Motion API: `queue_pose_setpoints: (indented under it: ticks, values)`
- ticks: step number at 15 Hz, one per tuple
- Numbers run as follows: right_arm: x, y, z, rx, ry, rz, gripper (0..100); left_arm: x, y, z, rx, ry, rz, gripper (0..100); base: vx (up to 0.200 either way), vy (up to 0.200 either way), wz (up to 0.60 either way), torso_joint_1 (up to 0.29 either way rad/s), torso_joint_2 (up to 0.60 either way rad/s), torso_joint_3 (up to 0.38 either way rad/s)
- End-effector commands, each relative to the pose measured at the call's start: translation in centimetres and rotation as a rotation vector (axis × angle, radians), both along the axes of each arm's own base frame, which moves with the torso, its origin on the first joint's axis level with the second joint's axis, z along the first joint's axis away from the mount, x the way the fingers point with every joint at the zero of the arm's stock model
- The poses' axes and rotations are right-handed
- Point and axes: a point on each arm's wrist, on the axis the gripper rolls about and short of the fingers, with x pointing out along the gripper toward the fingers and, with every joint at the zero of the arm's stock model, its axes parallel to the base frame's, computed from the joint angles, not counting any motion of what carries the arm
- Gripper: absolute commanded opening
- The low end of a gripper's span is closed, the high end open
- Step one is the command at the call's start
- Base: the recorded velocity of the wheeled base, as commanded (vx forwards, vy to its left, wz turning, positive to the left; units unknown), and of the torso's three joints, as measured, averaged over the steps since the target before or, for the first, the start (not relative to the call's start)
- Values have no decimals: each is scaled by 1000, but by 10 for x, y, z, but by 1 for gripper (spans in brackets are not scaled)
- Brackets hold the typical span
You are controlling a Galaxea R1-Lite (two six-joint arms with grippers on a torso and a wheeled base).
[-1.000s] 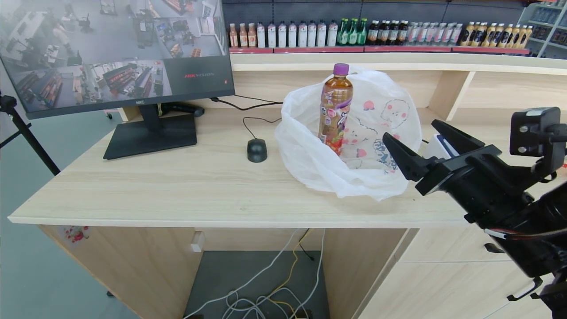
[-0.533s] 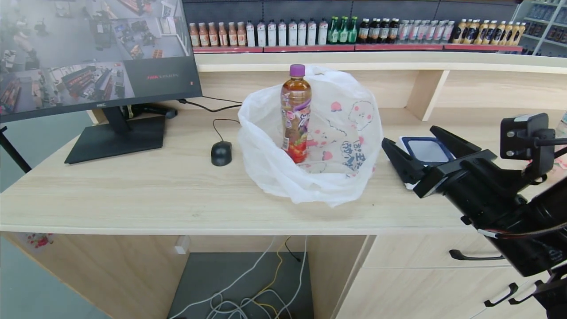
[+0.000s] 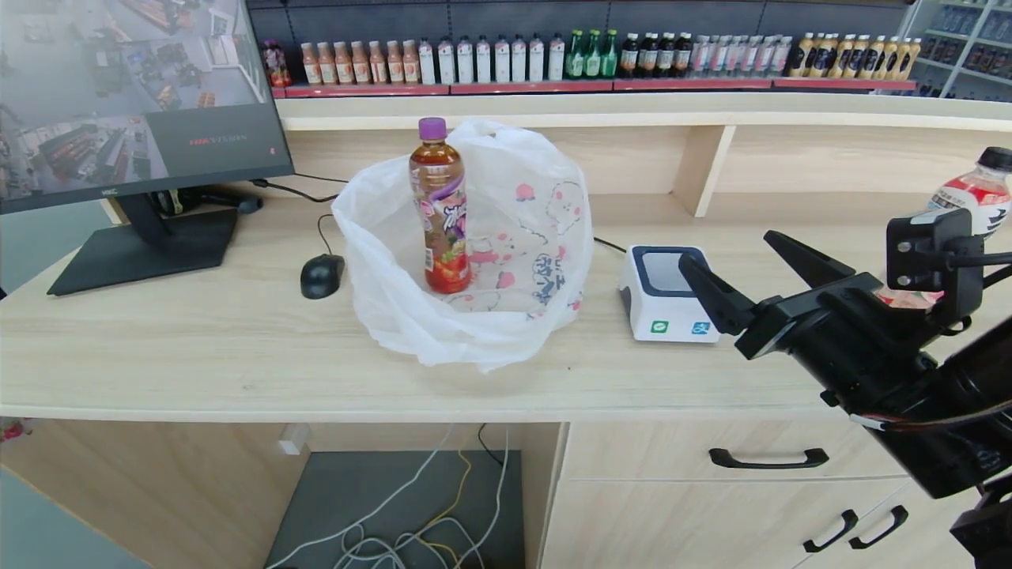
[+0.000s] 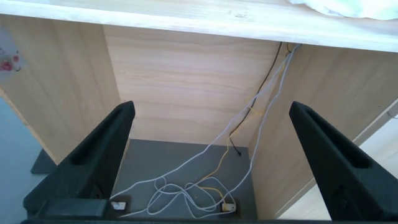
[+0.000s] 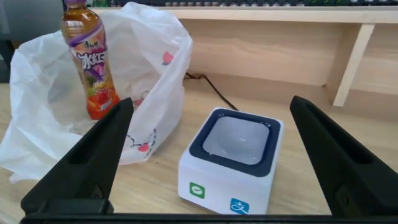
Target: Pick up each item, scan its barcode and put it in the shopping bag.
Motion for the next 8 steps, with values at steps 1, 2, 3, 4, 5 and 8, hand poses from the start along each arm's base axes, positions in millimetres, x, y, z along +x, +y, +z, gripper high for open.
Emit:
queue_pose_setpoints:
  ticks: [1,2,3,4,5,8]
  values:
    - [-3,-1,1,2,-5,1,100,0,0,0,0,-2,0,100,0,-200,0,-2,2,7]
    - [-5,-2,1,2,-5,2,100,0,0,0,0,0,0,100,0,-200,0,2,2,-2]
    - [-7,-2,0,0,-1,4,100,0,0,0,0,0,0,100,0,-200,0,2,-2,7]
    - [-8,-3,-2,-5,9,5,100,0,0,0,0,-2,0,100,0,-200,0,7,2,2]
    - [-9,-2,-3,-6,12,8,100,0,0,0,0,0,0,100,0,-200,0,2,2,2]
    - [-11,-3,-3,-7,13,11,100,0,0,0,0,0,0,100,0,-200,0,2,4,-1]
